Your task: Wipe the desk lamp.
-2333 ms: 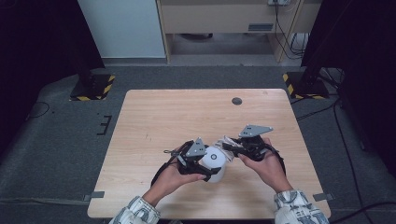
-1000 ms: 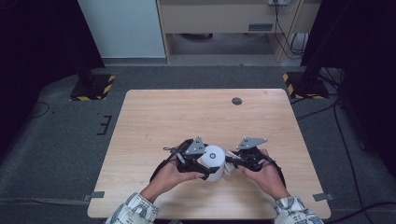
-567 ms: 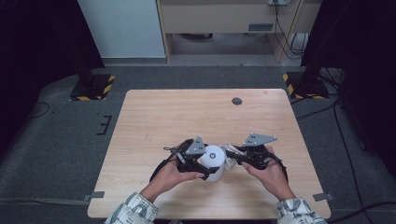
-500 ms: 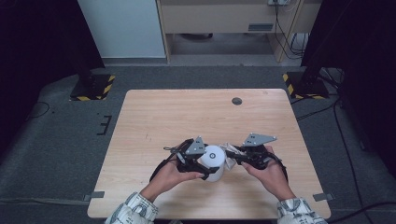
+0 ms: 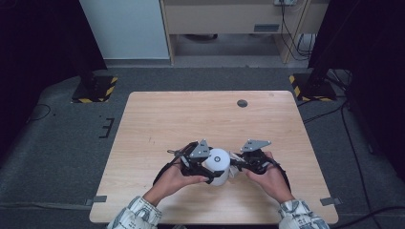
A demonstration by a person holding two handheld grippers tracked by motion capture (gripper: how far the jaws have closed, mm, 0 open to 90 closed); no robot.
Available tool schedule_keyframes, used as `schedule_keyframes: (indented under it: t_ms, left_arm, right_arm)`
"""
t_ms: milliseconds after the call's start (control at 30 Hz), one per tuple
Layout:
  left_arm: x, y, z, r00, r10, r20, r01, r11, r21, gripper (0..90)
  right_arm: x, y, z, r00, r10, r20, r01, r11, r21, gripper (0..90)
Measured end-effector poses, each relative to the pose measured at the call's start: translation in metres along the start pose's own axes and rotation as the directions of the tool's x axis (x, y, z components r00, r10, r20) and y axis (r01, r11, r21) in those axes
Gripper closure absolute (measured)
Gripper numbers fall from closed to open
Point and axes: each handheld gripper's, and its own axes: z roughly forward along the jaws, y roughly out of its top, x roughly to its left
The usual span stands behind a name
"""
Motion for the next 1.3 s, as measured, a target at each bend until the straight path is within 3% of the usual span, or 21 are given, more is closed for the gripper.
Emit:
schedule_keyframes:
  t_ms: [233,333,633,767,900,1000,1100,1300]
  left_arm:
    - [0.001,0.001,0.0,1.0,0.003,-0.001,-0.003,1.0,0.006,8.5]
    - [0.0,0.001,0.001,1.0,0.0,-0.004,0.0,1.0,0.004,8.4]
    - [0.0,0.001,0.001,1.0,0.002,-0.008,-0.002,1.0,0.006,8.4]
    - [0.0,0.001,0.001,1.0,0.003,-0.008,-0.003,1.0,0.006,8.4]
    - [0.0,0.001,0.001,0.9998,0.013,-0.013,-0.013,0.9998,0.014,8.4]
    - [0.0,0.001,0.001,0.9999,0.012,-0.013,-0.012,0.9999,0.013,8.4]
    - [0.0,0.001,0.001,0.9999,0.011,-0.011,-0.011,0.9999,0.012,8.4]
    - [0.0,0.001,0.001,0.9999,0.01,-0.01,-0.01,0.9999,0.01,8.4]
  right_arm:
    - [0.002,0.018,-0.025,1.0,0.004,-0.003,-0.004,0.994,-0.113,70.9]
    - [0.003,0.018,-0.024,1.0,-0.005,0.001,0.005,0.994,-0.105,70.9]
    - [0.002,-0.009,-0.003,1.0,0.007,0.0,-0.007,1.0,-0.012,70.9]
    - [0.003,-0.011,-0.008,0.9999,0.01,0.001,-0.01,1.0,-0.024,70.9]
    - [0.003,-0.003,-0.024,0.9994,0.036,0.001,-0.035,0.995,-0.098,70.9]
    - [0.006,0.003,-0.032,0.9996,0.028,0.003,-0.028,0.991,-0.13,70.9]
    - [0.008,0.002,-0.029,0.9997,0.022,0.006,-0.021,0.993,-0.116,70.9]
    - [0.007,-0.016,-0.007,0.9993,0.034,0.012,-0.034,0.999,-0.032,70.9]
